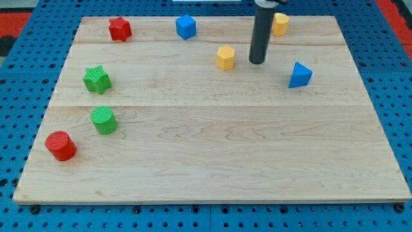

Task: Move the yellow hexagon closer to the red circle

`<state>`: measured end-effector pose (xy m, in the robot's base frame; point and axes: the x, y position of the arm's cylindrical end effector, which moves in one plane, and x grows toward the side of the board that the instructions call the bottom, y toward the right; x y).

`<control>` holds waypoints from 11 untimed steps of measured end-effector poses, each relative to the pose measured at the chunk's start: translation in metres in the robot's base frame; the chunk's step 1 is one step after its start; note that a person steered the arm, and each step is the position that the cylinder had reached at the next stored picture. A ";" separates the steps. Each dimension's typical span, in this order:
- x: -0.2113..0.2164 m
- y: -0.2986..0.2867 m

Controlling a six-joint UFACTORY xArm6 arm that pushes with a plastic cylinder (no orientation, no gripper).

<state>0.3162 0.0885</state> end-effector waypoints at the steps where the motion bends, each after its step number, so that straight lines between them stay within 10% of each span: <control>1: -0.001 -0.036; 4: 0.061 -0.222; 11: 0.134 -0.324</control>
